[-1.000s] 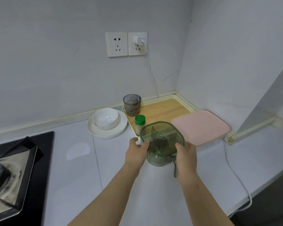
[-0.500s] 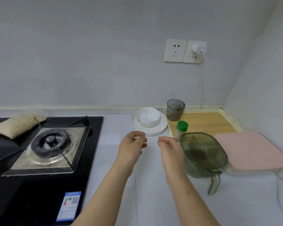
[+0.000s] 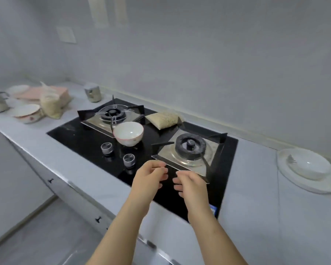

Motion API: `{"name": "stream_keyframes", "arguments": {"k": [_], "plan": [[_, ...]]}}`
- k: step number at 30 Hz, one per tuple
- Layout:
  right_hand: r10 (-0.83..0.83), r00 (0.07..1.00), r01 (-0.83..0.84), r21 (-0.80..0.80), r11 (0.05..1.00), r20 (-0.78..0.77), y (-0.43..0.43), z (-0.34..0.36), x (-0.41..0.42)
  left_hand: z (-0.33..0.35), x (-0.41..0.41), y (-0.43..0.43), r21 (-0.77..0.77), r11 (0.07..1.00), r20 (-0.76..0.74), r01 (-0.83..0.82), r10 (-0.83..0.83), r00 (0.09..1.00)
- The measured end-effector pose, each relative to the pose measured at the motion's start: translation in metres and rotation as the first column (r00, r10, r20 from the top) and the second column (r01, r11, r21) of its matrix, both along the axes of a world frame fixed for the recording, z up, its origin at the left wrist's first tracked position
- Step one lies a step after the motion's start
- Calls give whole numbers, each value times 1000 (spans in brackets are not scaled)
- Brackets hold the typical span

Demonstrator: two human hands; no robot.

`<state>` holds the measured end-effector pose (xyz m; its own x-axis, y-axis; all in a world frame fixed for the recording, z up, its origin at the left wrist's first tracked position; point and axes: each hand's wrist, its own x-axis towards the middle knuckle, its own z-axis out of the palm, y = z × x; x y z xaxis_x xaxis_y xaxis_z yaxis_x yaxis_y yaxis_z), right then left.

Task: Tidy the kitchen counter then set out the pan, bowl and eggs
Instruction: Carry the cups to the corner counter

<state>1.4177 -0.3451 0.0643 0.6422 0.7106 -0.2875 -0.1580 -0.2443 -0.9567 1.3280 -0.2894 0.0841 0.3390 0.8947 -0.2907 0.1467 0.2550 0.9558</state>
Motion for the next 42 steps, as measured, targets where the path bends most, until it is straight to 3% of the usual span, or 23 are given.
{"name": "stream_keyframes", "arguments": {"k": [7,10,20,32,42], "plan": [[301,950,-302,-2,953,-76,109,9,-185,0,-187,80,44,957,-33,-286,287,957],[361,927,-360,25,933,-102,132,6,-231,3,-237,96,44,934,-36,-356,357,933],[652,750,-654,24,756,-108,225,12,-406,7,-412,151,38,763,33,-645,644,764],[810,577,-809,69,584,-103,386,12,-547,10,-554,281,98,599,-10,-794,799,601],[855,505,-862,-12,508,-114,494,2,-634,5,-655,391,86,475,-20,-876,880,475]]}}
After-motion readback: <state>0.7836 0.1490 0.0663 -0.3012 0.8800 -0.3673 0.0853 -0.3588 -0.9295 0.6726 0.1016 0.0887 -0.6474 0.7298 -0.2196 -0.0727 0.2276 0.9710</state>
